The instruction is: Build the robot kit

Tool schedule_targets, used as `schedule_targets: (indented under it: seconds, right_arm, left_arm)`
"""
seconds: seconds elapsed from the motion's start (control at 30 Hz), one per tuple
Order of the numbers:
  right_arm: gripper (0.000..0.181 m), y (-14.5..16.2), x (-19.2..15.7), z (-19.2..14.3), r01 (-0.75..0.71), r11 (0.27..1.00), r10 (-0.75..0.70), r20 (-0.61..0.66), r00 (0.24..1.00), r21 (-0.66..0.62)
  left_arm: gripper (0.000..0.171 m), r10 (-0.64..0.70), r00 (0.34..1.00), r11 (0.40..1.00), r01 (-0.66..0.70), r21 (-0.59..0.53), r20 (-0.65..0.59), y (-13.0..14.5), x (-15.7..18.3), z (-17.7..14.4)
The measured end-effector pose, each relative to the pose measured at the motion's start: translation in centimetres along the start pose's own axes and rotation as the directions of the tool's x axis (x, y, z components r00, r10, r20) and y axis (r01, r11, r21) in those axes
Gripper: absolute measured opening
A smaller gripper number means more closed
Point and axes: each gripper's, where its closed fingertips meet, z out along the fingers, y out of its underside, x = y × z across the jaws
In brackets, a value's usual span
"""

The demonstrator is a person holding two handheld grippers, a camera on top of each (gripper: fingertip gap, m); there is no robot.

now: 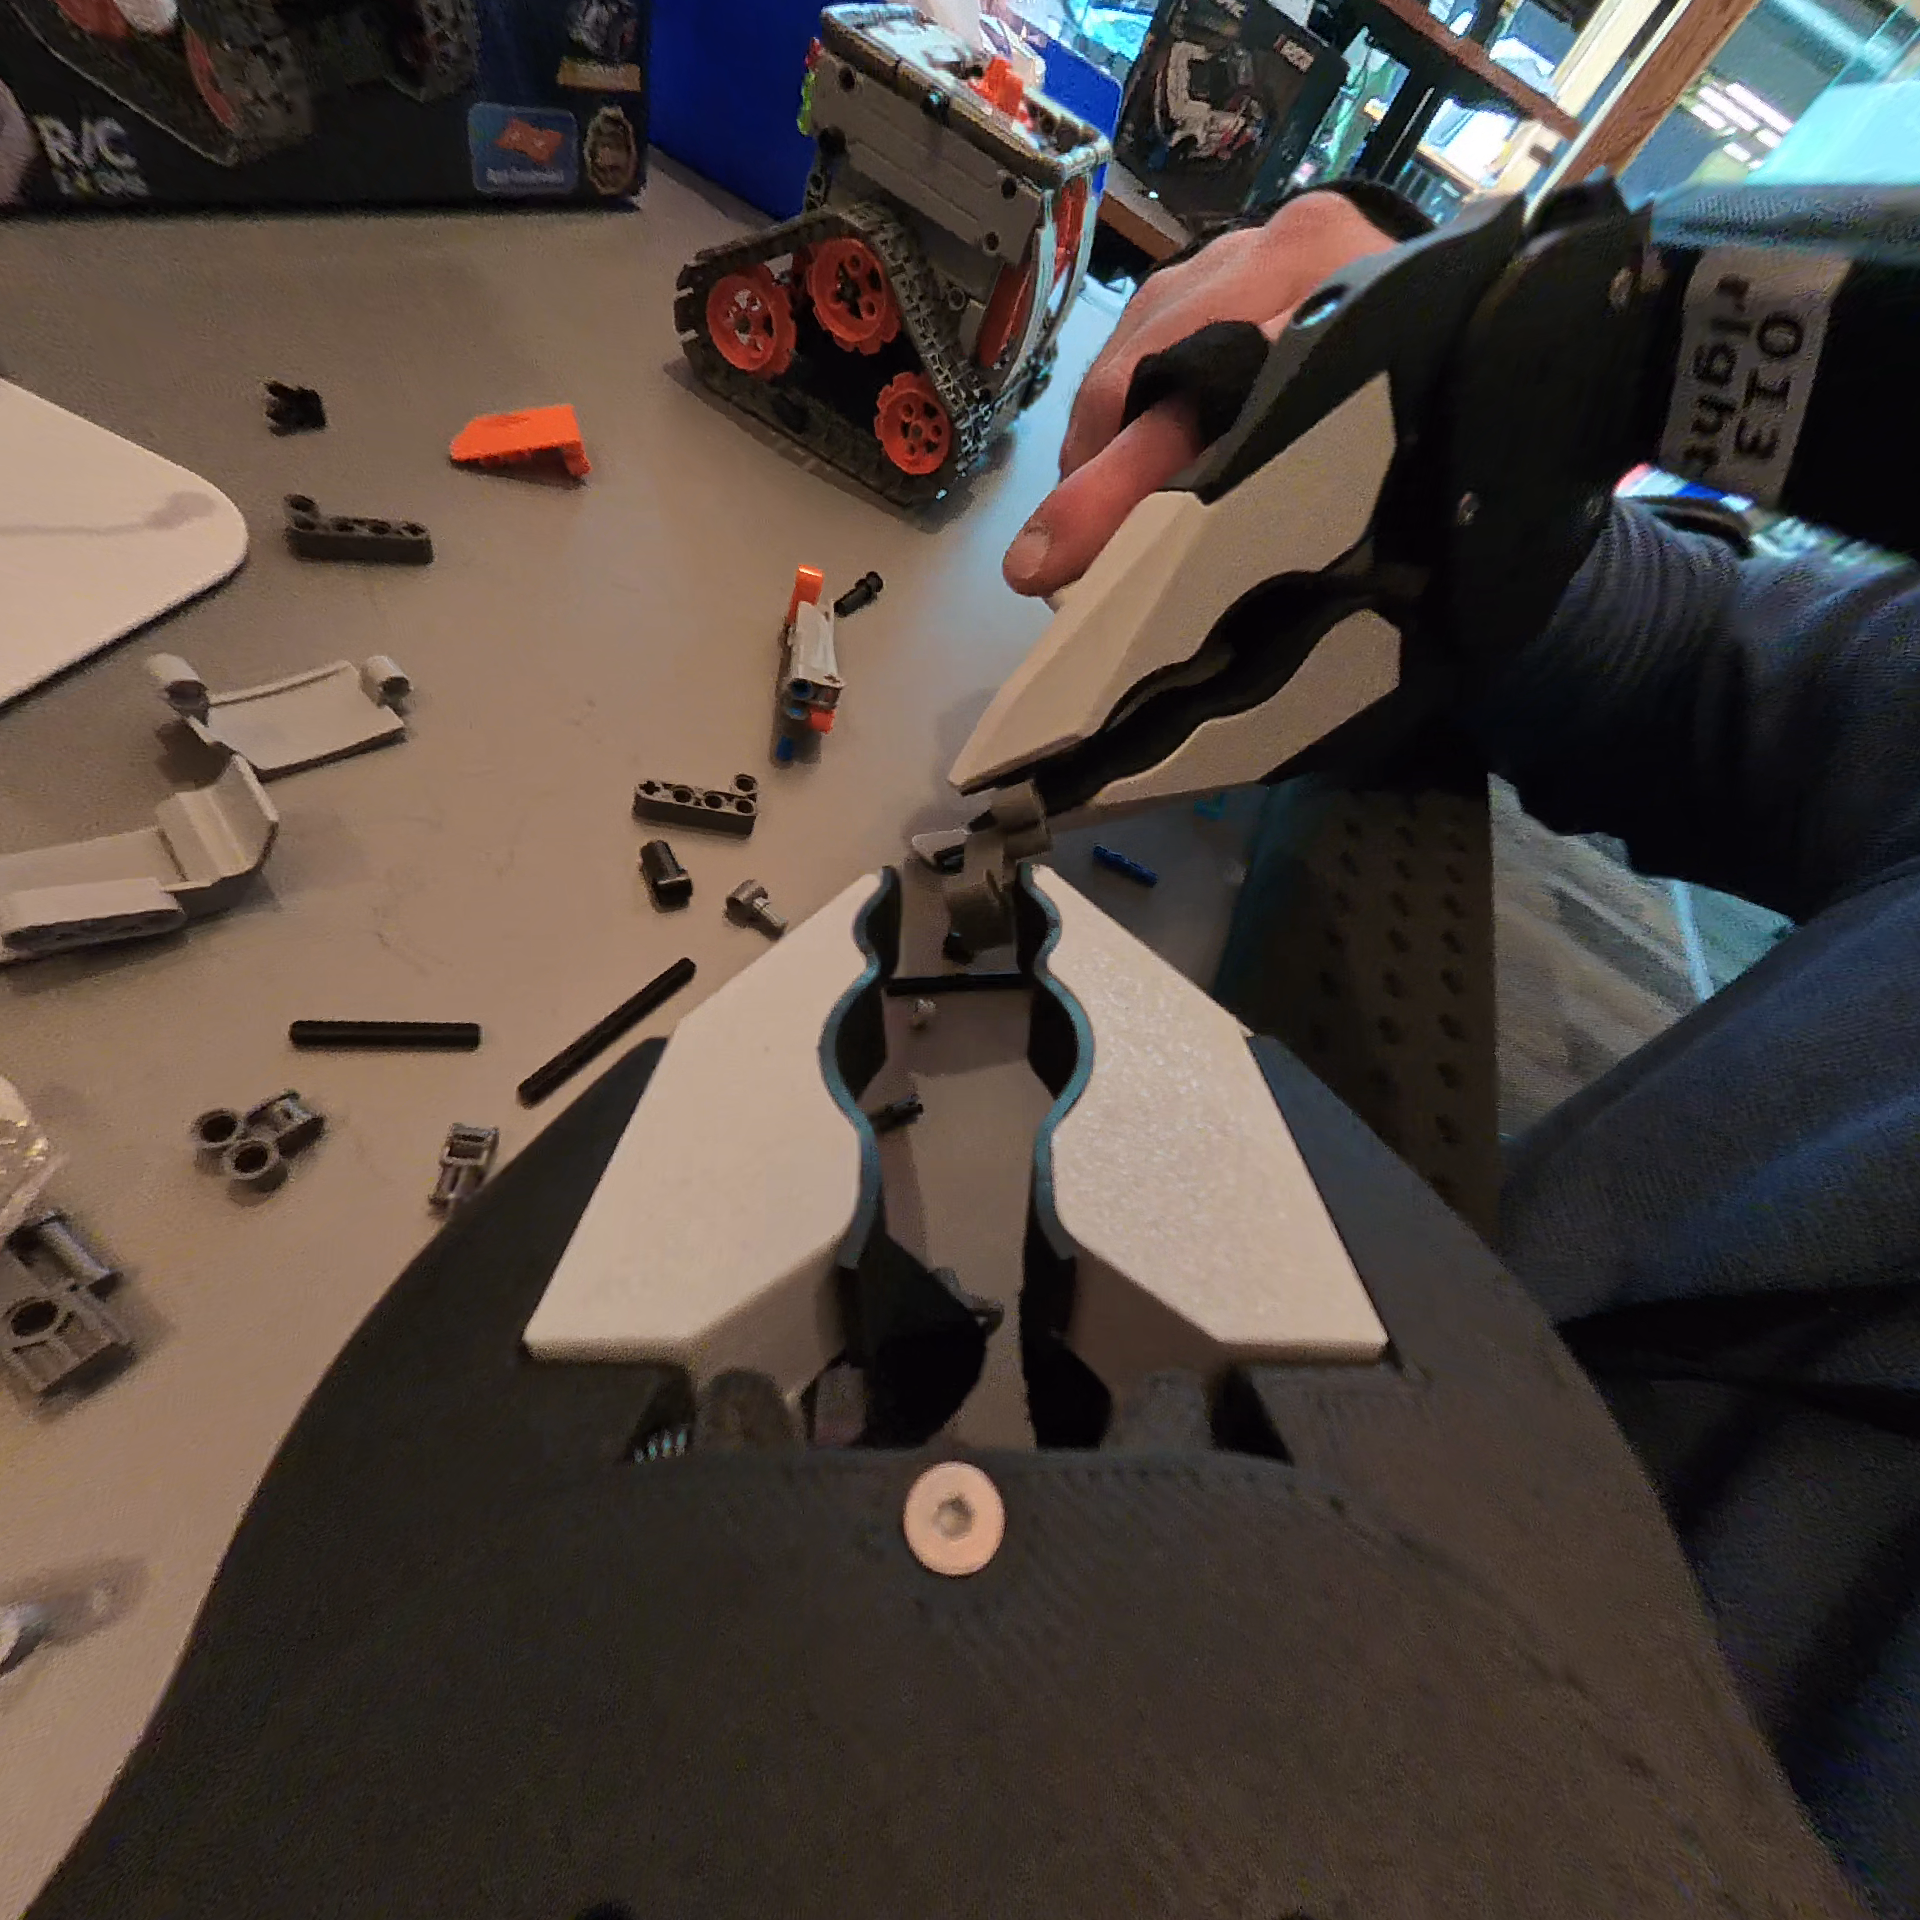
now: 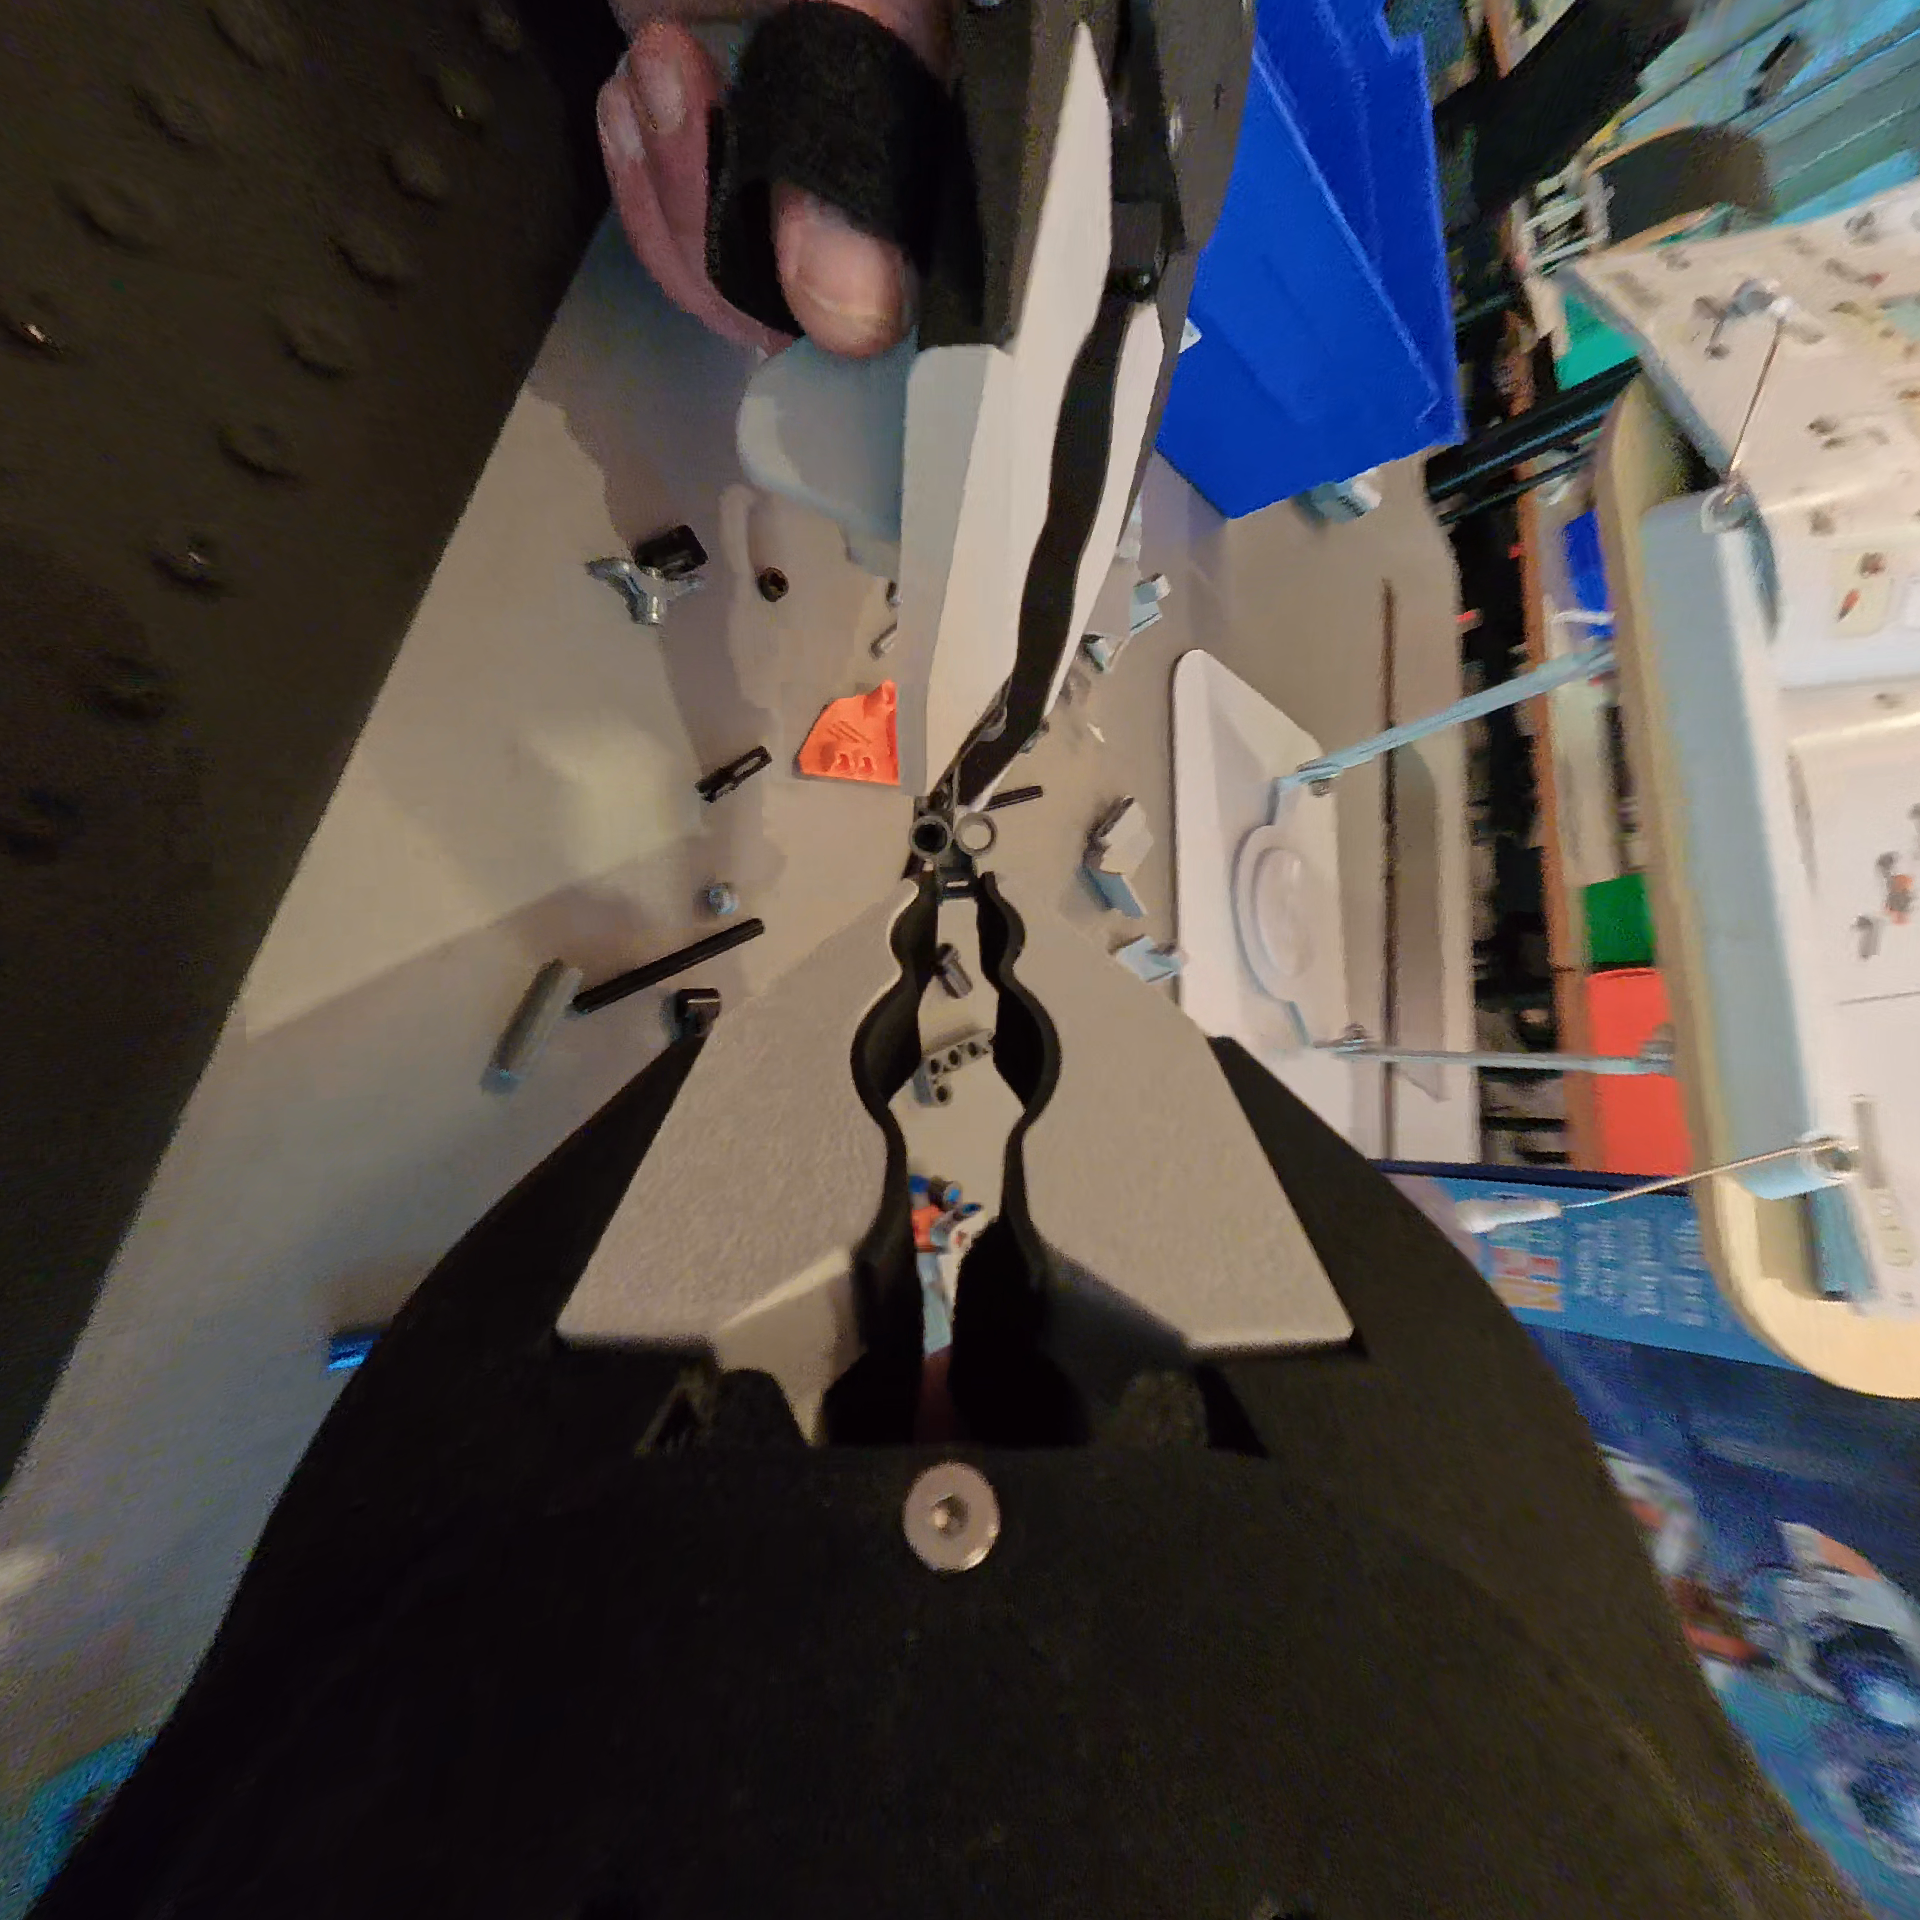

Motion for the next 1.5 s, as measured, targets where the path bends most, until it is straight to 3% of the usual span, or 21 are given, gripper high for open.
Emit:
schedule_targets:
  seconds: [0.13, 0.23, 0.47, 0.7, 0.9, 1.07, 1.33, 1.5]
  right_arm:
    - [0.005, 0.5, -2.2, -0.4, -0.189, 0.981, 0.192, 0.245, 0.95, -0.036]
    - [0.005, 0.4, -3.8, -0.3, -0.28, 0.957, 0.286, 0.394, 0.874, -0.074]
    - [0.005, 0.2, -5.1, 0.1, -0.378, 0.918, 0.379, 0.552, 0.743, -0.121]
    - [0.009, 0.8, -4.4, 0.0, -0.42, 0.897, 0.424, 0.528, 0.736, -0.135]
    - [0.007, 1.7, -3.5, -1.1, -0.437, 0.889, 0.446, 0.491, 0.748, -0.14]
    - [0.006, 2.1, -4.1, -1.1, -0.42, 0.894, 0.438, 0.492, 0.752, -0.154]
    - [0.006, 2.4, -3.7, -1.4, -0.424, 0.893, 0.443, 0.473, 0.761, -0.154]
    - [0.007, 2.5, -2.7, -1.9, -0.447, 0.884, 0.457, 0.438, 0.774, -0.134]
  left_arm:
    - [0.027, 0.209, 0.972, 0.978, -0.205, -0.047, 0.105, 0.5, 0.0, -0.5]
    - [0.025, 0.328, 0.939, 0.941, -0.317, -0.115, 0.098, 1.6, 0.9, -0.3]
    - [0.015, 0.424, 0.905, 0.882, -0.402, -0.244, 0.04, 3.9, 1.7, 0.7]
    - [0.014, 0.396, 0.918, 0.89, -0.375, -0.26, 0.033, 4.3, 1.3, 0.6]
    - [0.014, 0.315, 0.949, 0.872, -0.296, -0.39, -0.015, 6.4, 0.7, 1.2]
    - [0.014, 0.356, 0.935, 0.844, -0.316, -0.434, 0.012, 7.1, 0.1, 1.3]
    - [0.025, 0.394, 0.919, 0.856, -0.357, -0.374, 0.026, 6.0, 0.6, 0.6]
    - [0.031, 0.343, 0.932, 0.909, -0.298, -0.292, 0.119, 4.6, 1.4, -2.9]
